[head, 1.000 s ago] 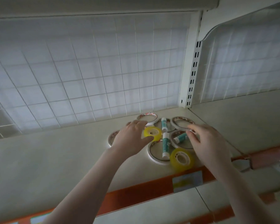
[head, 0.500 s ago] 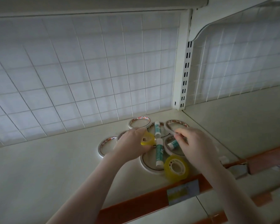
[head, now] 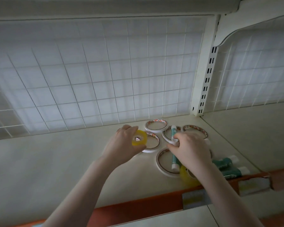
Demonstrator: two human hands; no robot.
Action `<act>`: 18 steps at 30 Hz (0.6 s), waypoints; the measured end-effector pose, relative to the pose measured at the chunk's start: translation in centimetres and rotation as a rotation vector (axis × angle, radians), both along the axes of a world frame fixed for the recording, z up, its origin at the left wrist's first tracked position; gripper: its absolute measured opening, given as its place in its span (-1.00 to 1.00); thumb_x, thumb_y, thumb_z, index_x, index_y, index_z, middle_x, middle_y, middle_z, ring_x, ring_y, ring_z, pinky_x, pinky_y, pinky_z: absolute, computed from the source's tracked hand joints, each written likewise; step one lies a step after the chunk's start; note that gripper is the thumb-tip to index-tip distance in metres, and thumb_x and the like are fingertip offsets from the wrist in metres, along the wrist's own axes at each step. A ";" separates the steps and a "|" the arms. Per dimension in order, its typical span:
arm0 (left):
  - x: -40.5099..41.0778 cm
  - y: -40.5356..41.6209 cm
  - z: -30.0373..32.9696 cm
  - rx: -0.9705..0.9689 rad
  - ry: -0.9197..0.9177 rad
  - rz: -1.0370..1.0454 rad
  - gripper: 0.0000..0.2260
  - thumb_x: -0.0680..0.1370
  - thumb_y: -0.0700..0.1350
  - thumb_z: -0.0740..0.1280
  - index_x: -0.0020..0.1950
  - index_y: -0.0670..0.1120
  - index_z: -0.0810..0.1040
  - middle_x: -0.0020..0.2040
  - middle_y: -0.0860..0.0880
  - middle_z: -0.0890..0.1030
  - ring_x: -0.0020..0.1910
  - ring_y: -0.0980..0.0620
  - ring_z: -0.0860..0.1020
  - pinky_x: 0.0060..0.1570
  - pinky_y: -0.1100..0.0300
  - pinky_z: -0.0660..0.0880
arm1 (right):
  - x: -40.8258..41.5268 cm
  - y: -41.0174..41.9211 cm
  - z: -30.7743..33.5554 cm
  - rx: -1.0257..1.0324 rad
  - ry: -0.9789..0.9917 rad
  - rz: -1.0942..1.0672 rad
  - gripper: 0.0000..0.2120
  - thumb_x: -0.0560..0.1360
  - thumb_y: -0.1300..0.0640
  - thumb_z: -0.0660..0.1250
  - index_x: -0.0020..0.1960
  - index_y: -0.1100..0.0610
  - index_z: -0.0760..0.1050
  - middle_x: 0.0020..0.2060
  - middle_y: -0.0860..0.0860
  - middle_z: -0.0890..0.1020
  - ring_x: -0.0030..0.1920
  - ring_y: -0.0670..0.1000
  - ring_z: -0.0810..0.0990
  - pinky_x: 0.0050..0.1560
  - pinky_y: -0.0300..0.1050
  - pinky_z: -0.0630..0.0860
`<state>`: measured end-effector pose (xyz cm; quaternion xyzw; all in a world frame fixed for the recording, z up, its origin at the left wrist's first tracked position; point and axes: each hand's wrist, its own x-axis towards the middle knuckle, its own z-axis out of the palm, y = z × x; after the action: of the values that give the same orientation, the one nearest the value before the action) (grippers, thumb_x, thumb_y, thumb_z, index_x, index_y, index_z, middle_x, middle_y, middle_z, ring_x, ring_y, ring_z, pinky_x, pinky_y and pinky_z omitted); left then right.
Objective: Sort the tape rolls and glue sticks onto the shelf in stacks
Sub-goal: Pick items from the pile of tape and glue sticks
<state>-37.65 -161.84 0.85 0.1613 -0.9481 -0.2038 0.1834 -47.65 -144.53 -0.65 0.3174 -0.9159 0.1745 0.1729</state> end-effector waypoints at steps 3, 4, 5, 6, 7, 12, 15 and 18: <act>1.6 -0.5 -0.1 -0.002 0.000 0.041 -0.42 0.41 0.06 0.44 0.38 -0.08 0.39 0.25 -0.03 0.43 0.24 -0.04 0.41 0.17 0.13 0.36 | 0.6 -0.8 0.1 0.067 -0.003 -0.027 -0.72 0.49 -0.13 0.27 -0.01 0.08 0.49 -0.11 0.00 0.57 -0.10 0.03 0.48 -0.15 -0.11 0.34; 2.1 -0.6 -0.1 -0.007 0.002 0.055 -0.41 0.41 0.07 0.43 0.39 -0.08 0.38 0.26 -0.03 0.43 0.24 -0.04 0.41 0.17 0.14 0.35 | 0.8 -1.0 0.1 0.086 -0.002 -0.029 -0.75 0.49 -0.11 0.28 -0.04 0.08 0.47 -0.12 0.00 0.56 -0.14 0.02 0.46 -0.18 -0.13 0.32; 2.5 -0.7 -0.1 -0.011 0.002 0.069 -0.40 0.42 0.07 0.43 0.39 -0.07 0.37 0.27 -0.04 0.43 0.24 -0.04 0.41 0.16 0.15 0.34 | 1.0 -1.2 0.2 0.100 -0.002 -0.030 -0.78 0.49 -0.09 0.29 -0.07 0.08 0.44 -0.14 -0.01 0.55 -0.17 0.01 0.43 -0.21 -0.15 0.30; 3.0 -0.7 -0.1 -0.015 0.006 0.083 -0.40 0.42 0.06 0.43 0.40 -0.07 0.36 0.27 -0.04 0.43 0.24 -0.04 0.41 0.16 0.16 0.33 | 1.2 -1.3 0.3 0.108 -0.003 -0.031 -0.80 0.49 -0.06 0.29 -0.11 0.08 0.41 -0.16 -0.01 0.54 -0.19 0.01 0.42 -0.22 -0.15 0.30; 3.4 -0.8 -0.1 -0.013 0.008 0.096 -0.40 0.42 0.06 0.43 0.40 -0.07 0.36 0.28 -0.04 0.42 0.25 -0.04 0.41 0.16 0.17 0.33 | 1.4 -1.5 0.4 0.110 -0.012 -0.033 -0.81 0.49 -0.03 0.29 -0.13 0.08 0.39 -0.17 -0.01 0.54 -0.19 0.02 0.43 -0.23 -0.15 0.31; 5.3 -1.0 -0.3 -0.007 0.024 0.151 -0.40 0.41 0.06 0.43 0.39 -0.07 0.37 0.27 -0.03 0.44 0.23 -0.03 0.43 0.16 0.17 0.34 | 2.0 -1.8 0.6 0.041 -0.134 -0.015 -0.85 0.47 0.04 0.28 -0.20 0.11 0.44 -0.26 -0.01 0.53 -0.20 0.04 0.49 -0.27 -0.15 0.36; 6.3 -0.9 -0.4 -0.004 0.032 0.195 -0.40 0.42 0.07 0.42 0.41 -0.06 0.36 0.29 -0.01 0.43 0.25 -0.01 0.42 0.17 0.19 0.32 | 2.1 -1.7 0.7 -0.041 -0.189 0.000 -0.82 0.44 0.06 0.28 -0.28 0.11 0.41 -0.40 -0.06 0.40 -0.28 0.05 0.44 -0.46 -0.19 0.18; 7.2 -0.8 -0.7 -0.007 0.052 0.238 -0.41 0.42 0.07 0.43 0.40 -0.05 0.36 0.29 0.01 0.43 0.23 0.00 0.44 0.13 0.21 0.32 | 2.0 -1.5 1.0 -0.122 -0.210 0.036 -0.91 0.43 0.07 0.28 -0.18 0.08 0.49 -0.34 -0.09 0.43 -0.25 0.01 0.42 -0.41 -0.16 0.20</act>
<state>-30.48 -162.65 0.19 0.2665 -0.9179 -0.1815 0.2313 -45.70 -146.04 0.32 0.3027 -0.9108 0.2655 0.0919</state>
